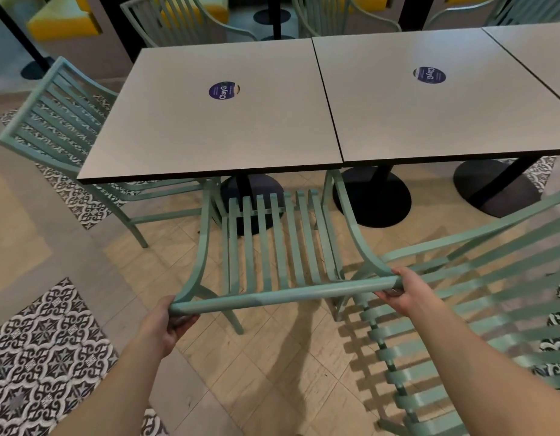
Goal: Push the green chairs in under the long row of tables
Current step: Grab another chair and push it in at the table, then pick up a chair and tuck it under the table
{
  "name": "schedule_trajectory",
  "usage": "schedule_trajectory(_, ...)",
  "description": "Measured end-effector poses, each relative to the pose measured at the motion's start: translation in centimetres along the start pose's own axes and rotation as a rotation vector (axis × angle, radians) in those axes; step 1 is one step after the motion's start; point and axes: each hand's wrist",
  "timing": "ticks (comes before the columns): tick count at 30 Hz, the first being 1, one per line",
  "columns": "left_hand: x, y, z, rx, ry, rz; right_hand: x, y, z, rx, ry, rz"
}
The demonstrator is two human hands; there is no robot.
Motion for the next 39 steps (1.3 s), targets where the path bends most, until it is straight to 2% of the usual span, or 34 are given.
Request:
schedule_trajectory(4,0.0,0.5,0.3,0.01,0.015,0.05,-0.2,0.6,0.5,0.006,-0.016,-0.093)
schedule_trajectory(7,0.0,0.7,0.0,0.055,-0.011,0.064,-0.7,1.1,0.5,-0.005,0.054,-0.179)
schedule_trajectory(10,1.9,1.8,-0.6,0.167,0.064,0.105,-1.8,2.2,0.0,-0.019,0.142,-0.203)
schedule_trajectory(13,5.3,2.0,-1.6,0.308,0.2,0.262,-4.3,4.9,-1.2,-0.022,0.138,-0.246)
schedule_trajectory(15,7.7,0.3,-2.8,0.389,0.263,0.402,-5.9,7.2,-2.1,-0.01,0.114,-0.292)
schedule_trajectory(19,11.9,-5.1,-5.2,0.508,0.269,0.546,-7.1,10.9,-3.6,0.024,0.12,-0.338)
schedule_trajectory(22,14.4,-8.5,-5.7,0.552,0.192,0.746,-7.7,12.8,-4.6,-0.005,0.155,-0.432)
schedule_trajectory(27,19.5,-12.1,-8.2,0.673,-0.003,1.246,-10.0,18.2,-6.3,-0.261,0.324,-0.737)
schedule_trajectory(31,25.1,-15.5,-12.3,0.851,-0.117,1.569,-11.1,26.3,-8.4,-0.428,0.286,-0.773)
schedule_trajectory(35,32.1,-19.8,-17.5,0.995,-0.179,1.692,-10.9,34.5,-10.0,-0.548,0.304,-0.788)
schedule_trajectory(39,40.9,-24.4,-23.2,1.16,-0.4,1.862,-8.9,44.3,-10.9,-0.615,0.317,-0.818)
Point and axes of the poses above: each hand's wrist, its own z-axis towards the middle knuckle, its own y-axis out of the back of the hand, x = y × z, and after that the axes turned 12 degrees about -z, right-handed
